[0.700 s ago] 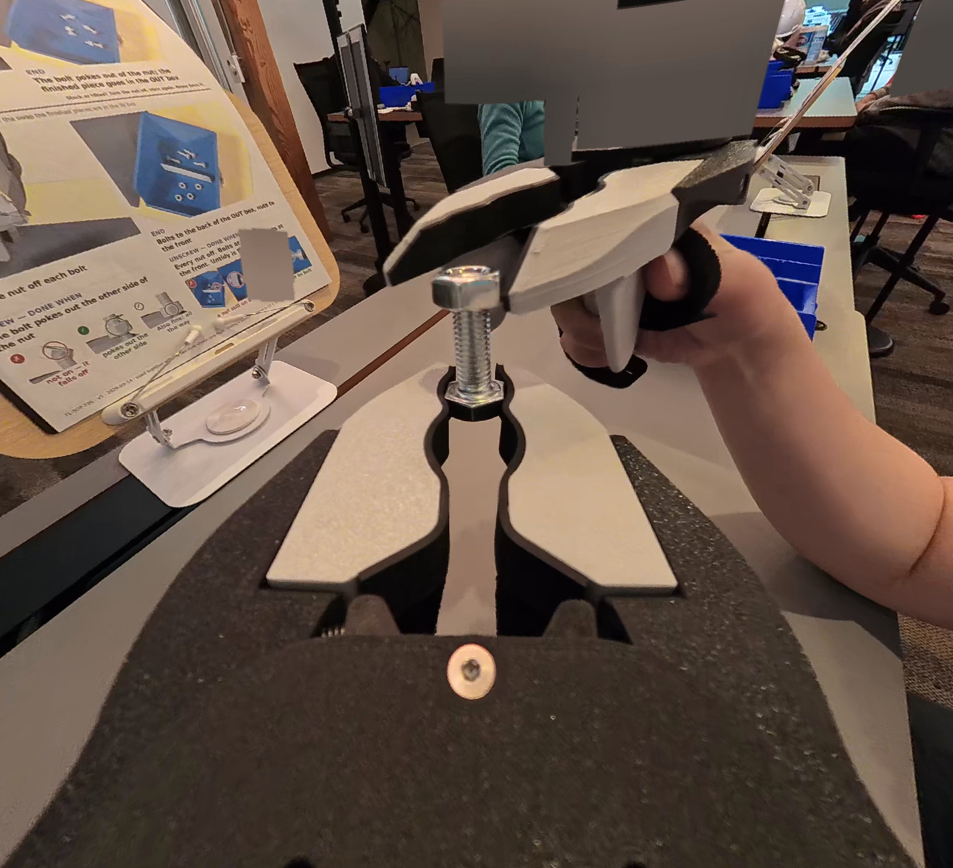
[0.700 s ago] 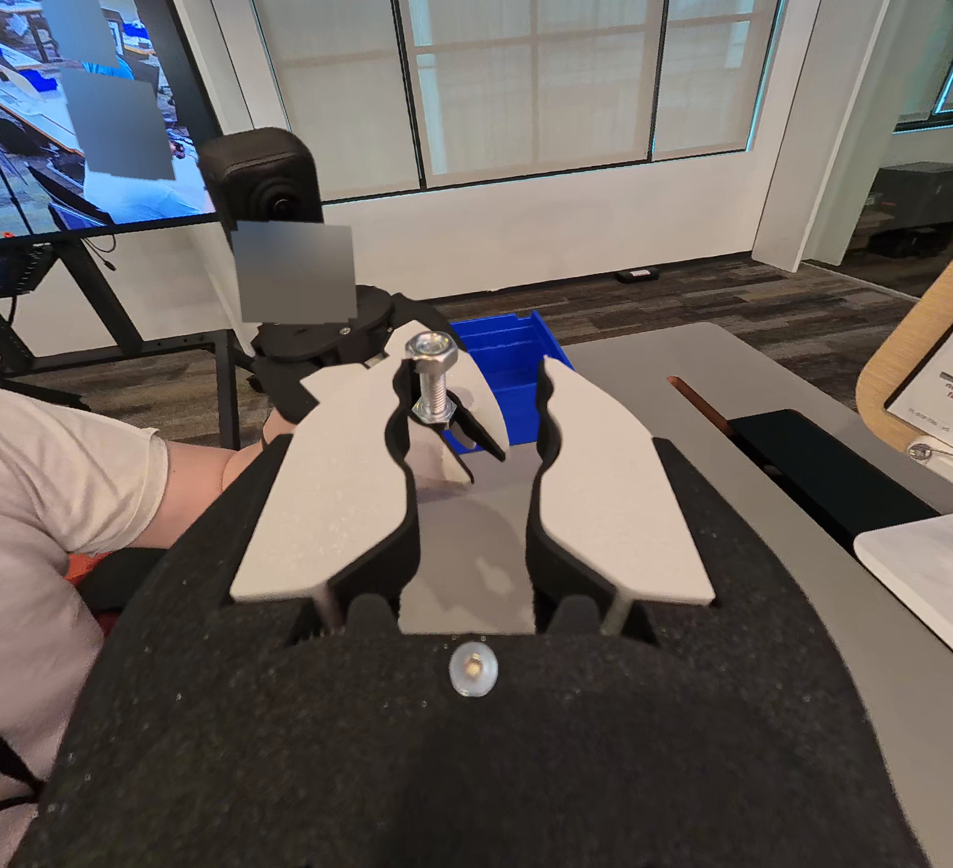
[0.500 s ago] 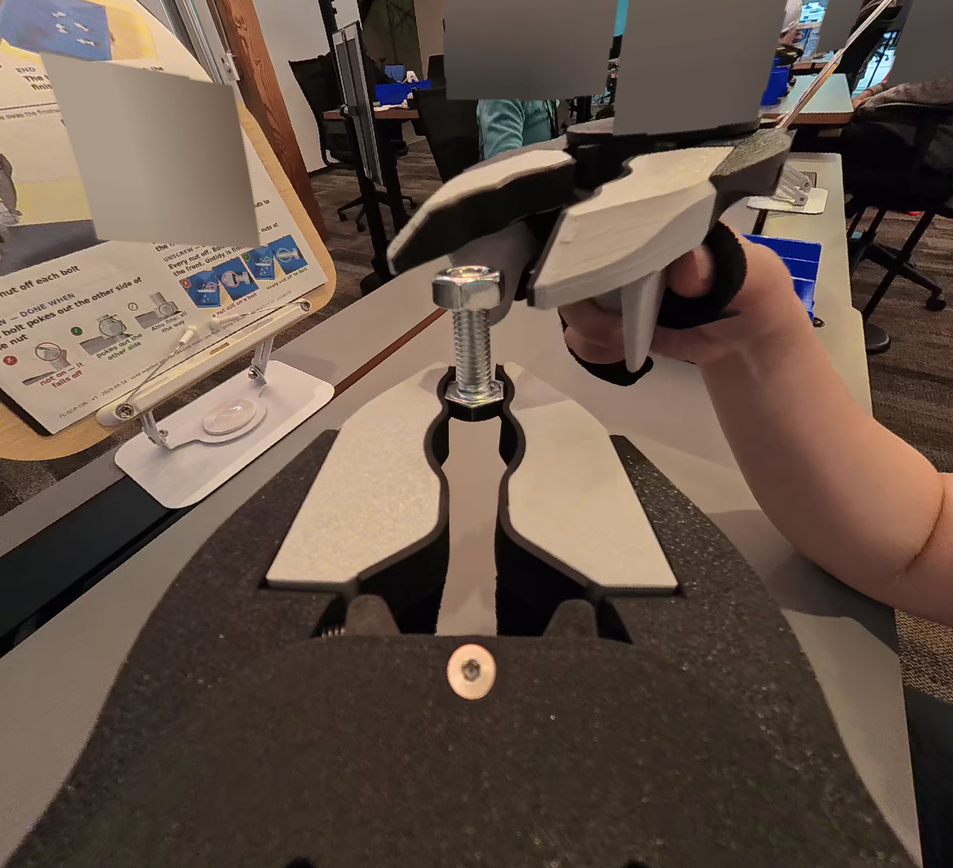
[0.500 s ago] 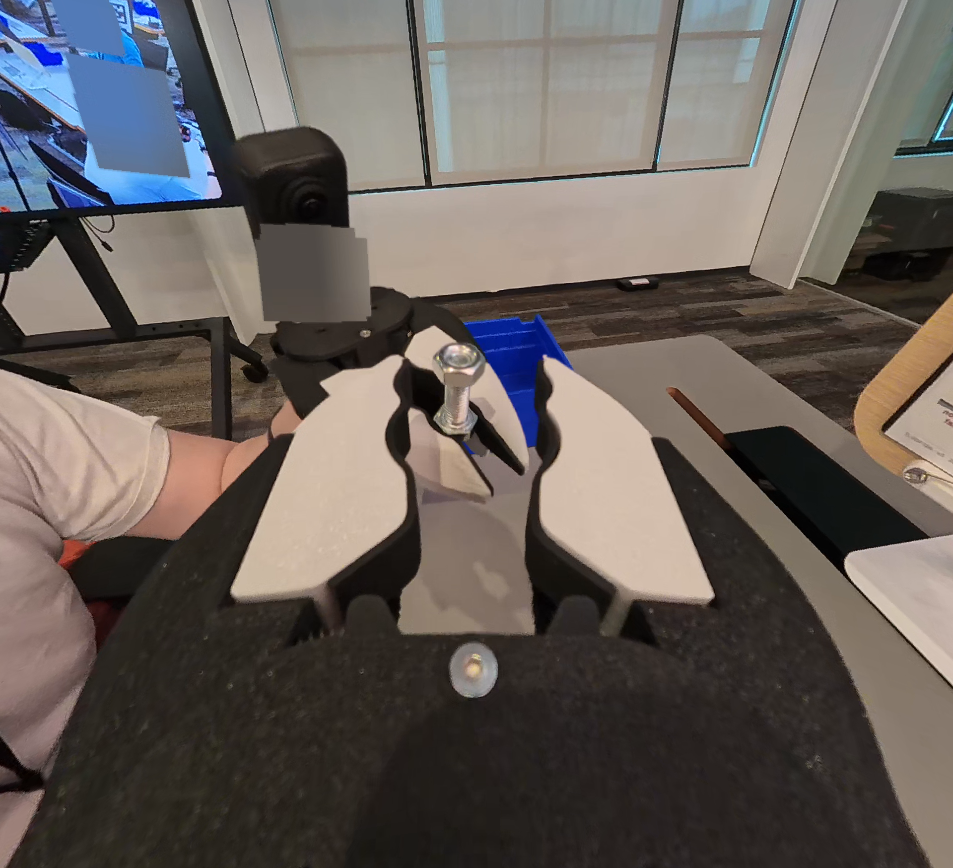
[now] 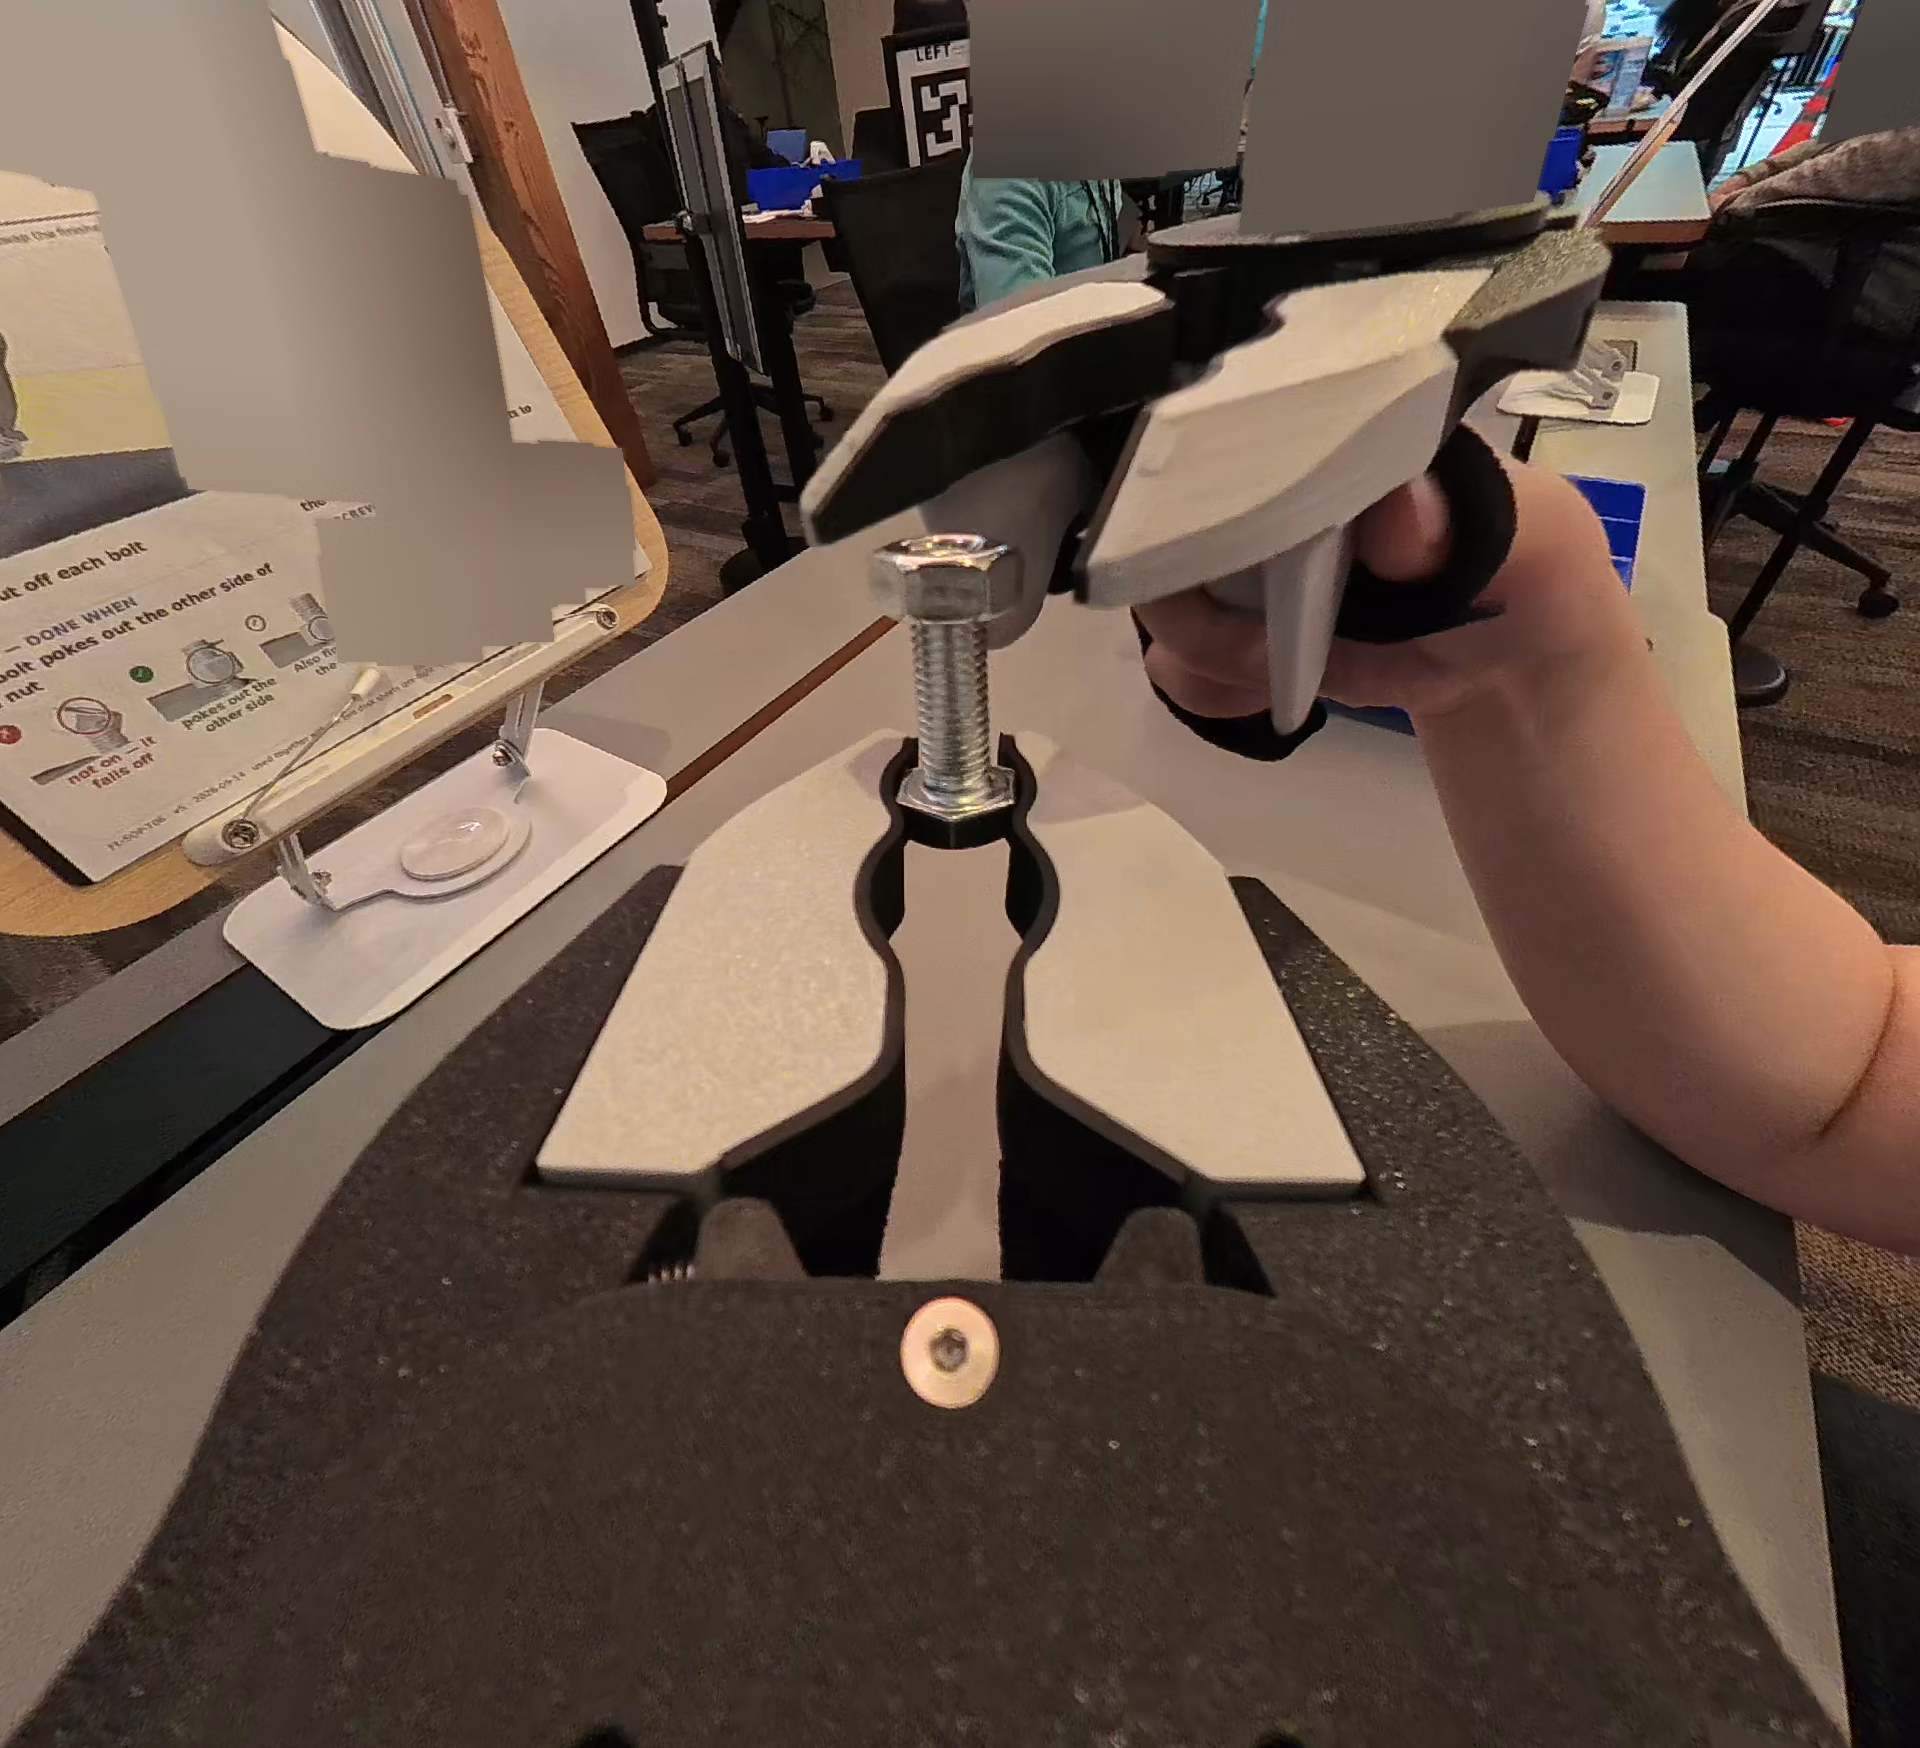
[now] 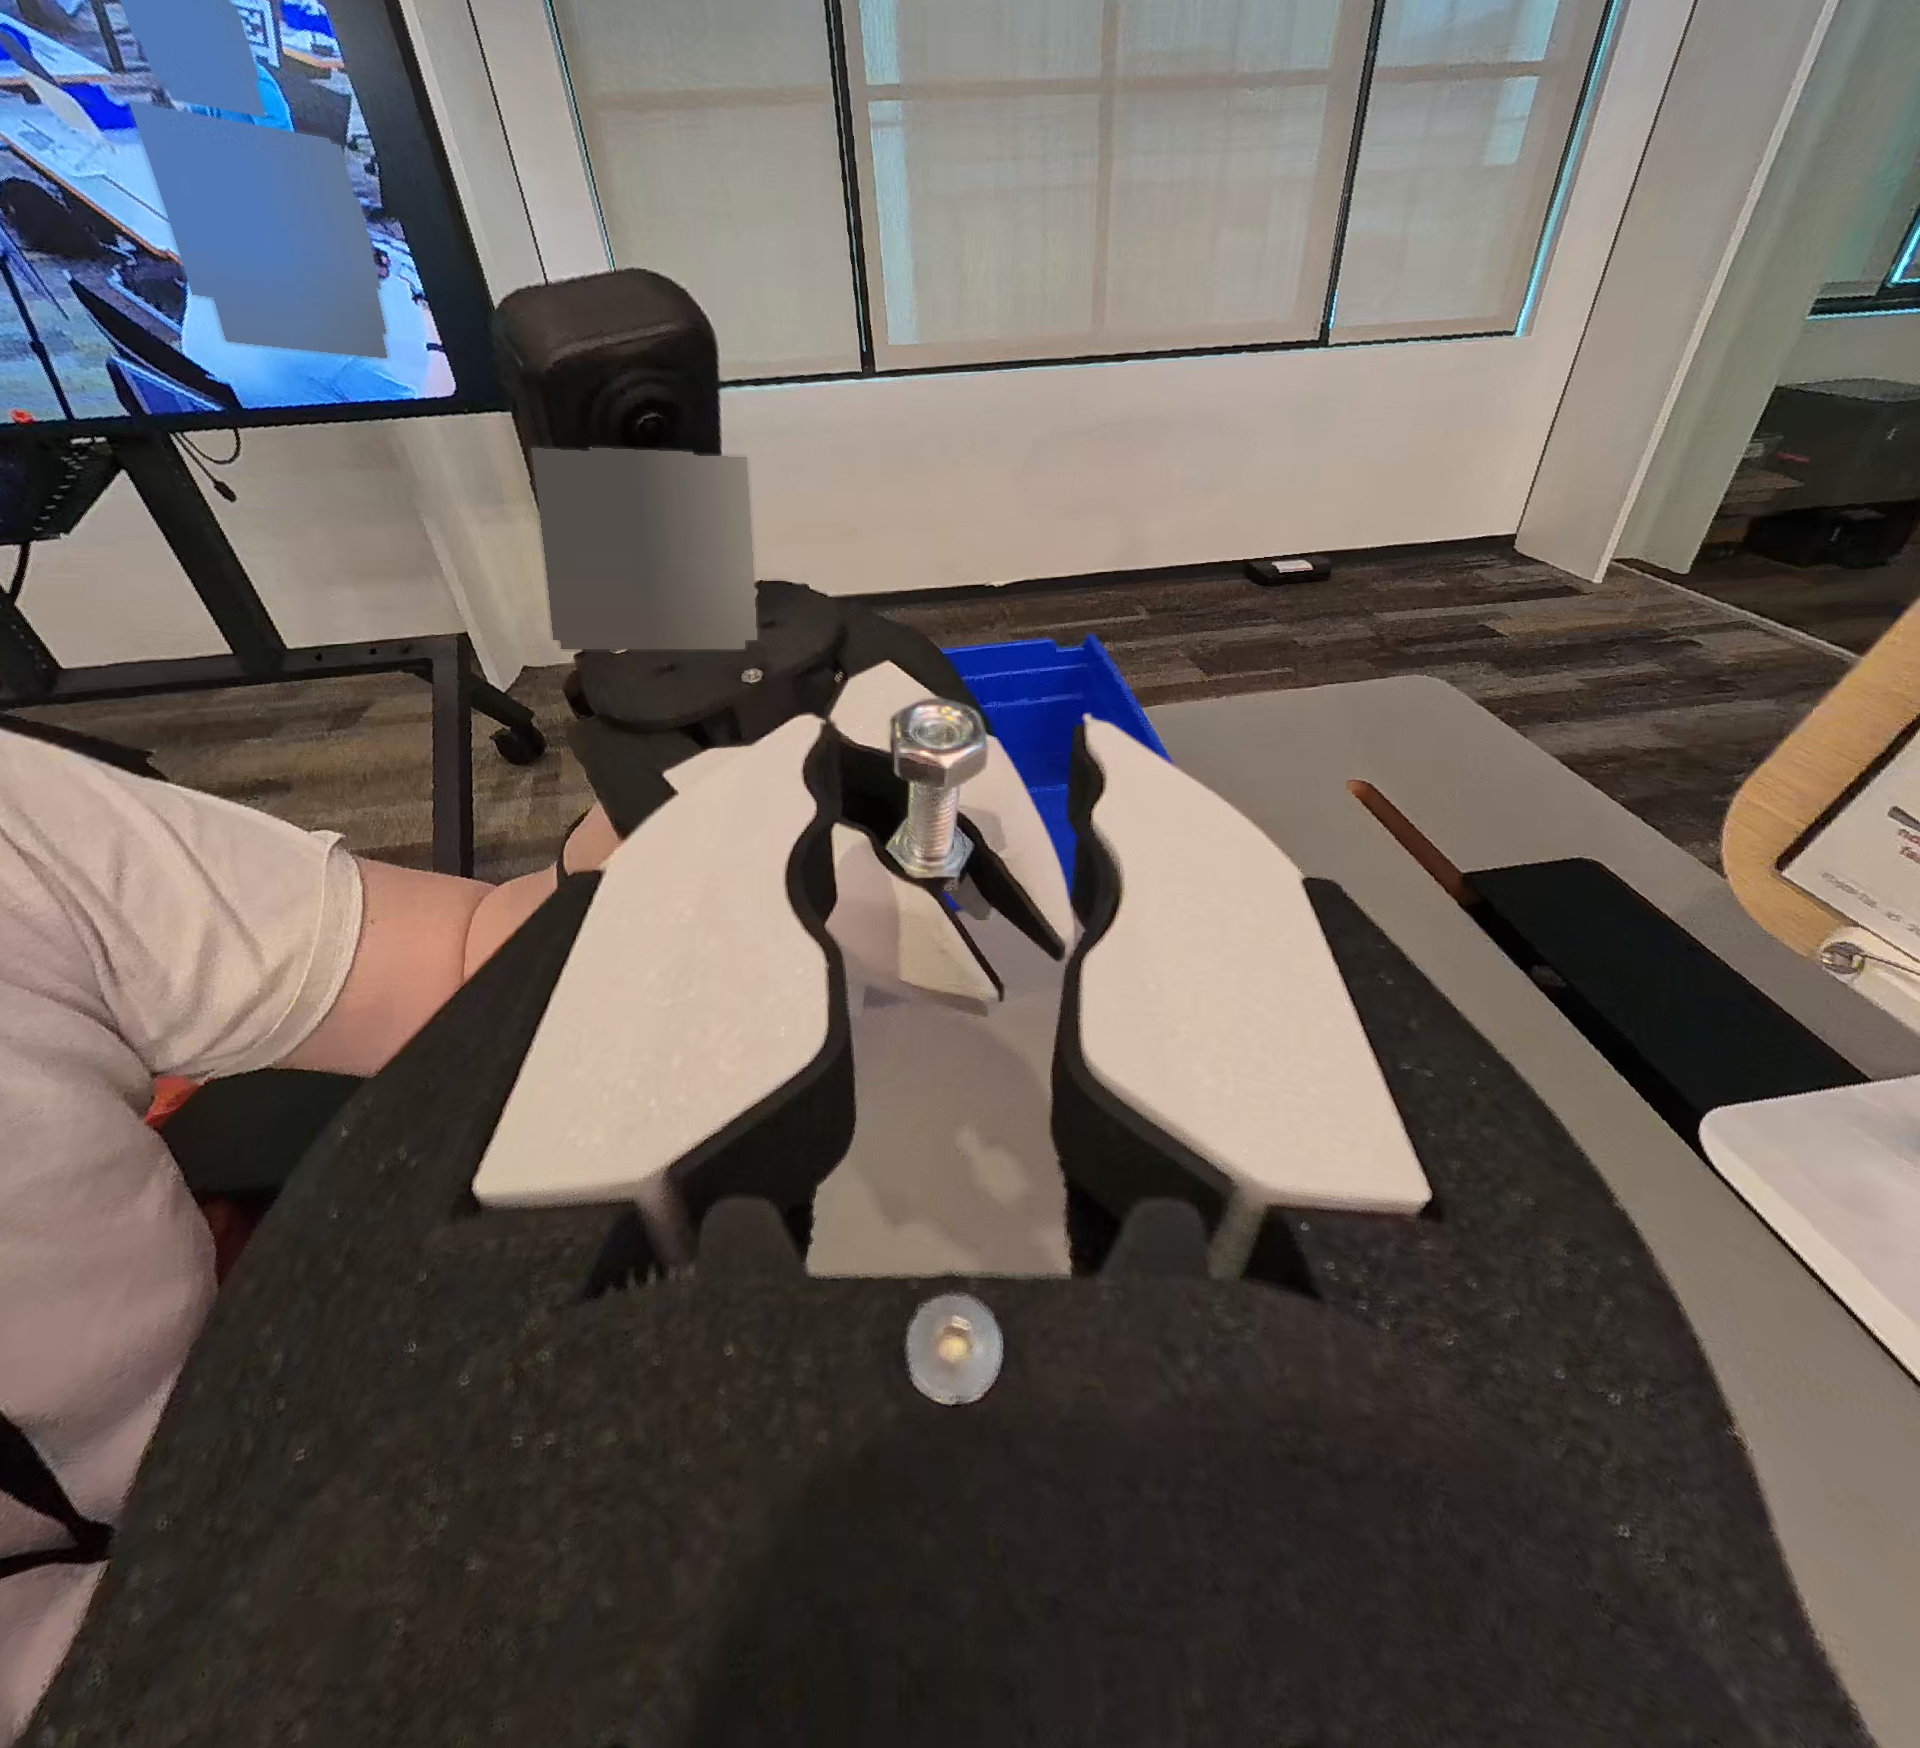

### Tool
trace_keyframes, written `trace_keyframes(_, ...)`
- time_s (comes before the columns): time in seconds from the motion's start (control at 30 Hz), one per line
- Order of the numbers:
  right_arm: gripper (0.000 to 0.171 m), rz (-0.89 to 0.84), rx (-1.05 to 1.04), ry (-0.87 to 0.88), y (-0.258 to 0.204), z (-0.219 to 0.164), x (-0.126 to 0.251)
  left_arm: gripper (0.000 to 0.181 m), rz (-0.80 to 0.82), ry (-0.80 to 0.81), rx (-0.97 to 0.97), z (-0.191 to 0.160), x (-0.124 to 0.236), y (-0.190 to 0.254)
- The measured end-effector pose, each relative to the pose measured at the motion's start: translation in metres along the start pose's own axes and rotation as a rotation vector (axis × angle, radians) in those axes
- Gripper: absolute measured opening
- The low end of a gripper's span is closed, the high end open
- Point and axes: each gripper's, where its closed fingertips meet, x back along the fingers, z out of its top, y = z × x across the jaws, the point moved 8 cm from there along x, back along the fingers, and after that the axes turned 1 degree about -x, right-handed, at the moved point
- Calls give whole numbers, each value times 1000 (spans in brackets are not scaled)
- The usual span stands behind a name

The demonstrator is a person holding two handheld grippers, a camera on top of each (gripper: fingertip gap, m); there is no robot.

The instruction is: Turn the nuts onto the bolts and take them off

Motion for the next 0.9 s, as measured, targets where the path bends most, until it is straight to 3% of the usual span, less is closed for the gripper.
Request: trace_keyframes(0.9,40,8,-5,3,-1,0,1,14,-19,6,11,1,1,3)
